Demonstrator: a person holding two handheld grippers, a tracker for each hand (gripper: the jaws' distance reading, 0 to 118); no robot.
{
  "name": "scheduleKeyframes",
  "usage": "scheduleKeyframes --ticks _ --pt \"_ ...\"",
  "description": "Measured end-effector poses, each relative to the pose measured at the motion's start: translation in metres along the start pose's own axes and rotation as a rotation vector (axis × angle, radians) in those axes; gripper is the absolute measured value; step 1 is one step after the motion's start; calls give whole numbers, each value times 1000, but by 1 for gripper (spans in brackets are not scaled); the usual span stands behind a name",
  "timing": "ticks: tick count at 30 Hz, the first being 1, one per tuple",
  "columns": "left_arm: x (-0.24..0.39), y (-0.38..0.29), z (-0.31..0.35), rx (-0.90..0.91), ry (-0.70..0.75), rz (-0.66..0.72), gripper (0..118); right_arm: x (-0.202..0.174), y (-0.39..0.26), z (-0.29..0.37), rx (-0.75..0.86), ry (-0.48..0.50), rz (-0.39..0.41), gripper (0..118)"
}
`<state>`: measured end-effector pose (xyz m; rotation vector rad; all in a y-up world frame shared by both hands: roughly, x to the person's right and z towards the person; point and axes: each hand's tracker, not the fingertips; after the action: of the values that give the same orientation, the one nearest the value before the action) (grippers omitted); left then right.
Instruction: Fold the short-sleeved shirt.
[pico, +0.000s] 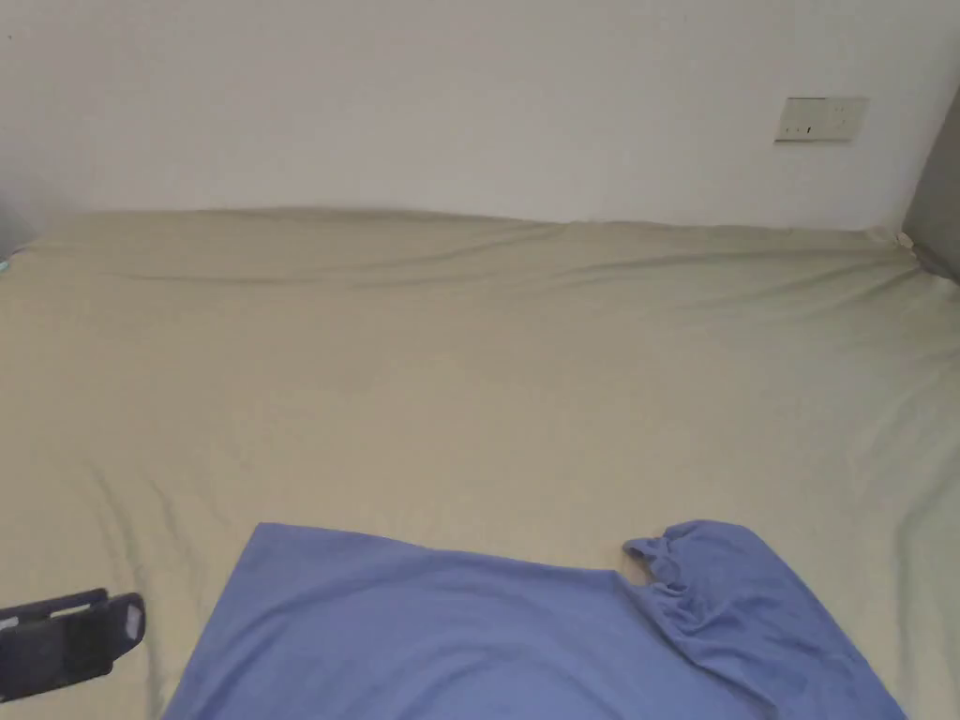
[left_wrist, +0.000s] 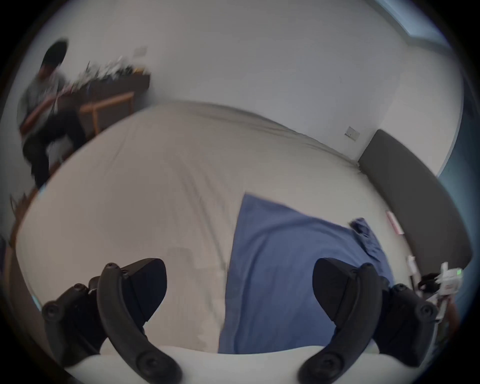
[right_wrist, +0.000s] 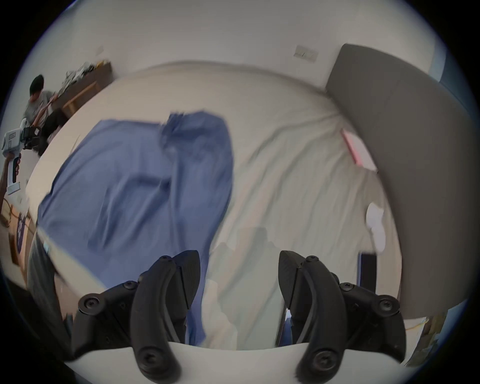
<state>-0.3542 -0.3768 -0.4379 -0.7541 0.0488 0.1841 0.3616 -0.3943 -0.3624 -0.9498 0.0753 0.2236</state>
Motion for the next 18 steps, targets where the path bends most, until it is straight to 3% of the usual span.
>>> scheduleKeyframes --ticks 3,7,12,13,14,15,17,18 --pt "34 36 -100 -67 -87 -125 115 -3 34 -26 45 -28 -22 69" --pt "60 47 -224 -326 -4 -112 113 -12 53 -55 66 -4 -123 69" --pt "42 36 -301 -421 127 -117 101 -21 56 -74 51 4 -54 69" --pt "40 38 -288 -336 42 -115 102 -19 58 -80 38 -1 -44 69" --pt "42 45 -284 -364 51 -124 99 -16 61 -86 26 2 -41 69" --pt "46 45 -271 -388 58 -131 84 -13 66 -94 14 8 -45 69" --pt "47 49 -255 -335 63 -191 26 -5 79 -109 0 42 -81 67" --pt "46 47 -253 -337 65 -211 5 -4 90 -118 8 68 -109 62"
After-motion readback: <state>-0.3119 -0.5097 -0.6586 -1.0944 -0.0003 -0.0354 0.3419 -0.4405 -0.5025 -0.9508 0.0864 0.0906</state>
